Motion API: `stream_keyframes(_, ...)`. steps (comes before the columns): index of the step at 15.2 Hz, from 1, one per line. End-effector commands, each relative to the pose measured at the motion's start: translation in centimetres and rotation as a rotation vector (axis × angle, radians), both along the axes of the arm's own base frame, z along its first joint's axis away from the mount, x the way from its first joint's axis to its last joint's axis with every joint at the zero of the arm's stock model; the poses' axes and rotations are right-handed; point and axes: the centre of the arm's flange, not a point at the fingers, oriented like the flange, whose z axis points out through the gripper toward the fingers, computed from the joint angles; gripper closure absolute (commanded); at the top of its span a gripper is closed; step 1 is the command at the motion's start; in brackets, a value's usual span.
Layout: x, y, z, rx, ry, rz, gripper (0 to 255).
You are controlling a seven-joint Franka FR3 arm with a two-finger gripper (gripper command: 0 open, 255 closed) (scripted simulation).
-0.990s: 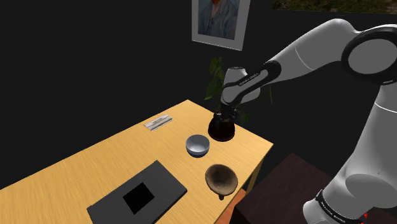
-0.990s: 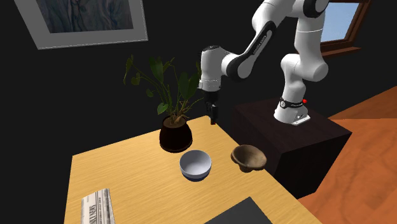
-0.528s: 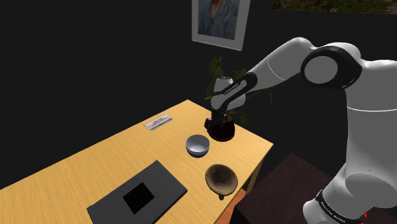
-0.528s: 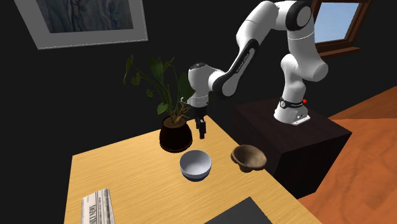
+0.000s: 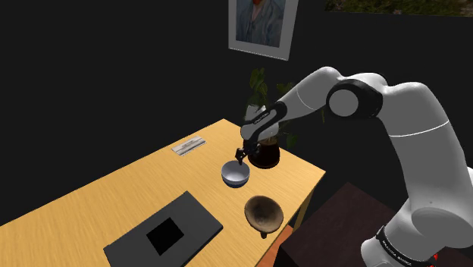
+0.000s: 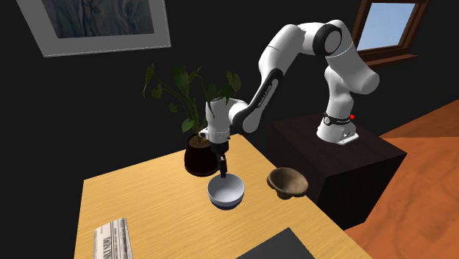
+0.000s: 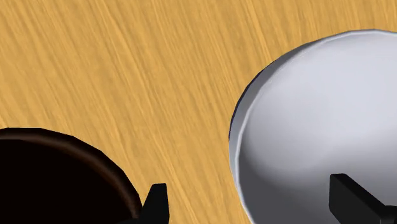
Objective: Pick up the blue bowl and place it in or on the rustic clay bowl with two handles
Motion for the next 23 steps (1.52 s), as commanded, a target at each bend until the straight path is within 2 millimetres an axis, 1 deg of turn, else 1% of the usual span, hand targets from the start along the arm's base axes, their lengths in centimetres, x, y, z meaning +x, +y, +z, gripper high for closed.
stream_keyframes(1,0.2,0.0,-1.3,0.0,0.0,0.0,0)
stream_keyframes(6,0.2,0.3,-3.7,0.0,0.0,0.0,0)
stream_keyframes(13,0.2,0.3,-3.7,0.0,0.0,0.0,0)
stream_keyframes(14,0.2,0.3,-3.7,0.0,0.0,0.0,255)
stream_keyframes(23,0.2,0.3,-3.7,0.0,0.0,0.0,255)
